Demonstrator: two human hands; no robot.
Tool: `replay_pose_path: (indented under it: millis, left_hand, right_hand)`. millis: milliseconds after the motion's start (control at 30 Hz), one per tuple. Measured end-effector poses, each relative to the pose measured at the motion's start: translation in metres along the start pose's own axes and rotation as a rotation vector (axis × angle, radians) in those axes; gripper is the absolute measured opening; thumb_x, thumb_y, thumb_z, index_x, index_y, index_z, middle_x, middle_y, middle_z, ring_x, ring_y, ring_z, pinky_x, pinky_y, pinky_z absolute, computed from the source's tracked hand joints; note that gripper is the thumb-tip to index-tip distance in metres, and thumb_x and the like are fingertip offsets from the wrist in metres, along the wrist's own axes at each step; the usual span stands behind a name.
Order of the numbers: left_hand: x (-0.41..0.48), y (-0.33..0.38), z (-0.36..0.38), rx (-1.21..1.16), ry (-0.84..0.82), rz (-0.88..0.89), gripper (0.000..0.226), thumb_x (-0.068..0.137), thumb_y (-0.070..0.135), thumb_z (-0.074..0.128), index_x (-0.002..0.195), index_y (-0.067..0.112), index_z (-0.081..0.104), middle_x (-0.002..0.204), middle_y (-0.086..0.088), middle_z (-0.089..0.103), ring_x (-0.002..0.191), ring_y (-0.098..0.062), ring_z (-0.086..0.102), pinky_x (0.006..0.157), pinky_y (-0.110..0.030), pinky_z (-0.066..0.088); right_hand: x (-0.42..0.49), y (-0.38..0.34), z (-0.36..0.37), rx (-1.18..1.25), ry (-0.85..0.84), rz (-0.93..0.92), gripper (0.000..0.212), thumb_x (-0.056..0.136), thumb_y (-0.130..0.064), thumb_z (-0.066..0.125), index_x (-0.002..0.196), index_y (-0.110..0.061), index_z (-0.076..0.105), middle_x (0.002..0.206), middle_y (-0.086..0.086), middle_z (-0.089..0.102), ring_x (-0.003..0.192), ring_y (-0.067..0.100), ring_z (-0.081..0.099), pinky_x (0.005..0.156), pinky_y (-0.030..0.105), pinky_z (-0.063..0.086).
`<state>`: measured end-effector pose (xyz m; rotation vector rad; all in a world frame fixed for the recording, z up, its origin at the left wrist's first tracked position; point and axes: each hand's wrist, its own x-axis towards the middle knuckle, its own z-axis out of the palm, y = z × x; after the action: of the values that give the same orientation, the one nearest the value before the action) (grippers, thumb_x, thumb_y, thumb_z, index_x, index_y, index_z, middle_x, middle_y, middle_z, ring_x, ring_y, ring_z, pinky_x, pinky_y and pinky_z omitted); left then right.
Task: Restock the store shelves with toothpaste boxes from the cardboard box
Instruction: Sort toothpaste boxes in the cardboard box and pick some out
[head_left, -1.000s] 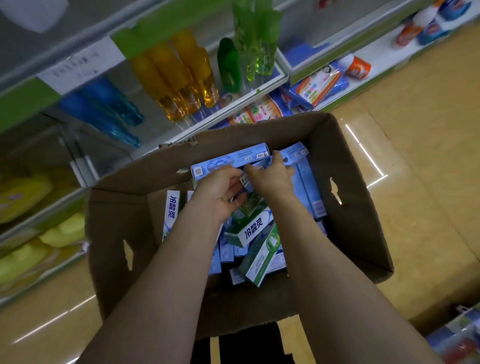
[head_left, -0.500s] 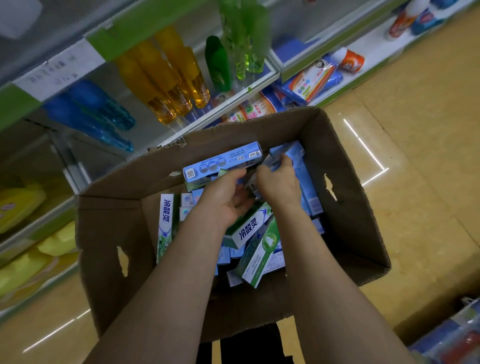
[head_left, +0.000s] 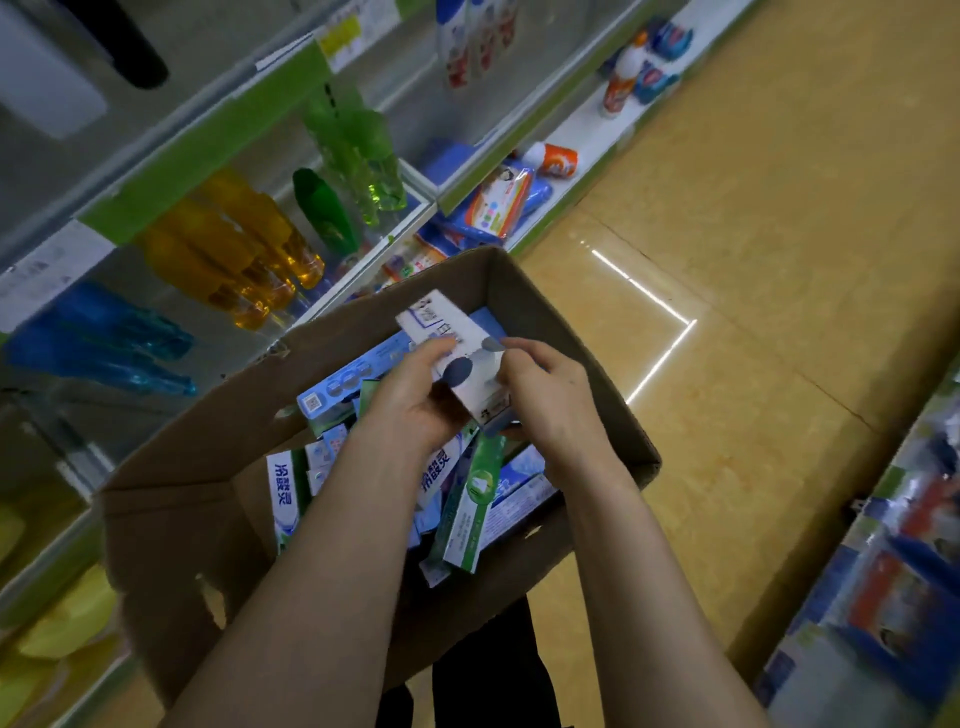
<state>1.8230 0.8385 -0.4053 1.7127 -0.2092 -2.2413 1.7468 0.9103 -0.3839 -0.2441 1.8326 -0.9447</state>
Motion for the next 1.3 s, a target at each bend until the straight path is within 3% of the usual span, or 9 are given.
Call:
replay_pose_path:
  millis: [100,167,233,333,467,633,800,1033,1300]
  left_hand:
    - [-0.008,0.007,-0.005,-0.034,0.042,0.053,0.012,0.093,0.015,0.056,0.086,0.005,0.059,0.078,-0.012,0.064,0.076,-0.025,0.061,0.081,-0.041,0.052]
    - [-0.016,0.009,-0.008,-0.009,0.037,0.078,0.013,0.092,0.015,0.059,0.08,0.01,0.057,0.082,-0.01,0.063,0.077,-0.022,0.06,0.074,-0.035,0.052]
    - [-0.027,0.009,-0.009,0.018,0.015,0.104,0.013,0.092,0.016,0.058,0.08,0.014,0.055,0.084,-0.009,0.063,0.076,-0.02,0.06,0.063,-0.032,0.05]
    - [-0.054,0.012,-0.014,0.028,-0.041,0.122,0.006,0.092,0.016,0.059,0.087,0.013,0.057,0.084,-0.009,0.064,0.076,-0.02,0.061,0.061,-0.032,0.05]
    - [-0.092,0.022,-0.025,0.058,-0.131,0.185,0.02,0.09,0.016,0.06,0.11,0.013,0.059,0.09,-0.007,0.066,0.082,-0.02,0.061,0.081,-0.033,0.049]
    - [-0.149,0.03,-0.033,0.105,-0.275,0.203,0.004,0.088,0.013,0.059,0.092,0.015,0.059,0.087,-0.006,0.066,0.08,-0.019,0.062,0.086,-0.035,0.047]
    - [-0.218,0.017,-0.027,0.155,-0.47,0.177,0.005,0.088,0.011,0.06,0.087,0.014,0.057,0.085,-0.006,0.065,0.084,-0.021,0.063,0.077,-0.037,0.049]
    - [-0.289,-0.038,-0.015,0.291,-0.665,0.096,0.012,0.086,0.009,0.062,0.094,0.017,0.059,0.095,-0.007,0.066,0.097,-0.021,0.065,0.085,-0.036,0.048]
    - [-0.361,-0.135,-0.012,0.449,-0.817,-0.012,0.026,0.085,0.008,0.063,0.108,0.017,0.059,0.106,-0.01,0.067,0.099,-0.022,0.066,0.087,-0.039,0.048]
  right_hand:
    - [-0.017,0.004,-0.017,0.104,0.022,-0.015,0.025,0.091,-0.026,0.046,0.107,-0.027,0.065,0.097,-0.005,0.066,0.081,0.011,0.062,0.069,0.034,0.058]
    - [-0.031,0.006,-0.023,0.165,0.079,-0.02,0.027,0.093,-0.025,0.047,0.117,-0.024,0.059,0.104,-0.001,0.062,0.082,0.011,0.061,0.062,0.028,0.056]
    - [-0.045,0.005,-0.022,0.213,0.142,-0.05,0.031,0.093,-0.028,0.049,0.123,-0.023,0.055,0.111,0.002,0.06,0.088,0.014,0.062,0.068,0.032,0.059]
    - [-0.072,0.002,-0.013,0.288,0.22,-0.138,0.023,0.093,-0.026,0.049,0.115,-0.025,0.058,0.105,-0.002,0.063,0.084,0.011,0.063,0.07,0.032,0.06]
    - [-0.107,-0.003,0.002,0.361,0.296,-0.219,0.027,0.094,-0.023,0.048,0.119,-0.024,0.057,0.108,-0.001,0.065,0.087,0.01,0.064,0.068,0.028,0.059]
    - [-0.161,-0.012,0.015,0.493,0.442,-0.31,0.038,0.091,-0.024,0.054,0.129,-0.027,0.049,0.107,0.003,0.062,0.096,0.024,0.066,0.079,0.042,0.059]
    - [-0.236,-0.018,0.003,0.604,0.605,-0.433,0.03,0.095,-0.018,0.053,0.125,-0.02,0.052,0.102,0.004,0.063,0.06,0.003,0.064,0.048,0.021,0.051]
    - [-0.33,0.009,-0.024,0.644,0.863,-0.521,0.023,0.096,-0.02,0.052,0.119,-0.02,0.053,0.087,-0.008,0.059,0.071,0.006,0.06,0.072,0.032,0.057]
    - [-0.426,0.074,-0.062,0.753,1.122,-0.57,0.021,0.095,-0.022,0.054,0.117,-0.022,0.055,0.106,0.002,0.065,0.084,0.015,0.065,0.061,0.026,0.054]
